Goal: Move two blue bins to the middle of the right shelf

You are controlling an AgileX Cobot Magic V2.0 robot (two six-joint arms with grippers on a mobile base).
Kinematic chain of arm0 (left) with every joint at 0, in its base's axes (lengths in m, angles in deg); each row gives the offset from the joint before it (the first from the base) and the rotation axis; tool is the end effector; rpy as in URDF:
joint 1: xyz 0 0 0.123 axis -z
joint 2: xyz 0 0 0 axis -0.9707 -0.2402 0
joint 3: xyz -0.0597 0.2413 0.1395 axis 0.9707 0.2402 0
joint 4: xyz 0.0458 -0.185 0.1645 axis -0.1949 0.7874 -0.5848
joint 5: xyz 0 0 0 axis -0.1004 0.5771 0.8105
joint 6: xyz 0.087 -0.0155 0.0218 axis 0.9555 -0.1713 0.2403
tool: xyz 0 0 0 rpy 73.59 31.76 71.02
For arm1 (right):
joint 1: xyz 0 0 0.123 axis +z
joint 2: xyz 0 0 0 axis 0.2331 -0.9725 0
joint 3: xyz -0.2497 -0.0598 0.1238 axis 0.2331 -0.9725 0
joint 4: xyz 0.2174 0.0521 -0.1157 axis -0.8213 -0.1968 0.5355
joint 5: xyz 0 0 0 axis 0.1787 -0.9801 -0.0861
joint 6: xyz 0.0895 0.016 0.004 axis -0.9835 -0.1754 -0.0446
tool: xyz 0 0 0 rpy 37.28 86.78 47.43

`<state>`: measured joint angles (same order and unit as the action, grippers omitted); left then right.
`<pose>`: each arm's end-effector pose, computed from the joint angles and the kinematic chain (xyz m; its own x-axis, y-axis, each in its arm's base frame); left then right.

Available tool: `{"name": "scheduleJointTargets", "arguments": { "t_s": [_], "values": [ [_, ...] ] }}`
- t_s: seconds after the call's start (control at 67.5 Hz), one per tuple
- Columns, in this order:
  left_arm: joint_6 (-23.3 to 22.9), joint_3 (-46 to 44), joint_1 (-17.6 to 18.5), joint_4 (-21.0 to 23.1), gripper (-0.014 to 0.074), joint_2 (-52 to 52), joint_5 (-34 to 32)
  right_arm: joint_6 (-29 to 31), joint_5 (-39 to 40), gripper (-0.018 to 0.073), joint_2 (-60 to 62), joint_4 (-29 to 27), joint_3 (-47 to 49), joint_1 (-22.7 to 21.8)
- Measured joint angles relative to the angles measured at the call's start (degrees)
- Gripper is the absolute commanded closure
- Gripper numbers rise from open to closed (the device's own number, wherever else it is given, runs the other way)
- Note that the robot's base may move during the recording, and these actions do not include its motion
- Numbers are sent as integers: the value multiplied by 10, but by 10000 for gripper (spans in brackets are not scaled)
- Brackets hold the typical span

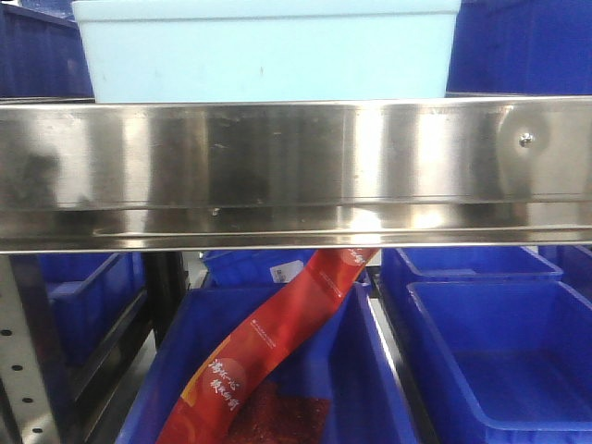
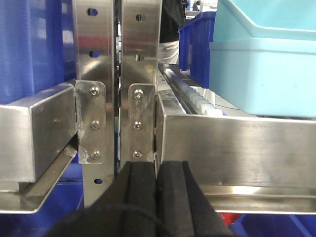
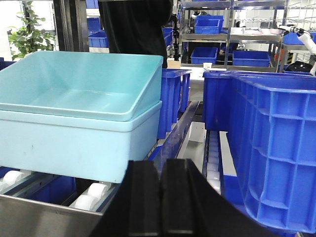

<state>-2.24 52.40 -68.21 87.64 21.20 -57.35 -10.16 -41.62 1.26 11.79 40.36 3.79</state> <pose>0.0565 -0.0078 0.2041 -0.0139 -0.0278 -0.9995 0.1370 0.9901 -0.0295 0.0723 0.0214 0.3074 0.0393 0.0354 -0.9986 -0.2864 0.9578 0.0227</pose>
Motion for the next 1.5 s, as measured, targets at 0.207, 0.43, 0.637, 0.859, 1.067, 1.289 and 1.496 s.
{"name": "scheduleJointTargets", "arguments": {
  "t_s": [0.207,0.43,0.637,0.859,1.067,1.289,1.496],
  "values": [
    [1,0,0,0,707,0,-4,0,0,721,0,0,0,0],
    [1,0,0,0,707,0,-4,0,0,721,0,0,0,0],
    [1,0,0,0,707,0,-6,0,0,721,0,0,0,0],
    [1,0,0,0,707,0,-7,0,0,721,0,0,0,0],
    [1,0,0,0,707,0,-7,30,-2,721,0,-36,-1,-67],
    [1,0,0,0,707,0,-7,66,-2,721,48,-91,-74,-174],
    [1,0,0,0,707,0,-7,67,-2,721,143,-96,-170,-188]
  ]
}}
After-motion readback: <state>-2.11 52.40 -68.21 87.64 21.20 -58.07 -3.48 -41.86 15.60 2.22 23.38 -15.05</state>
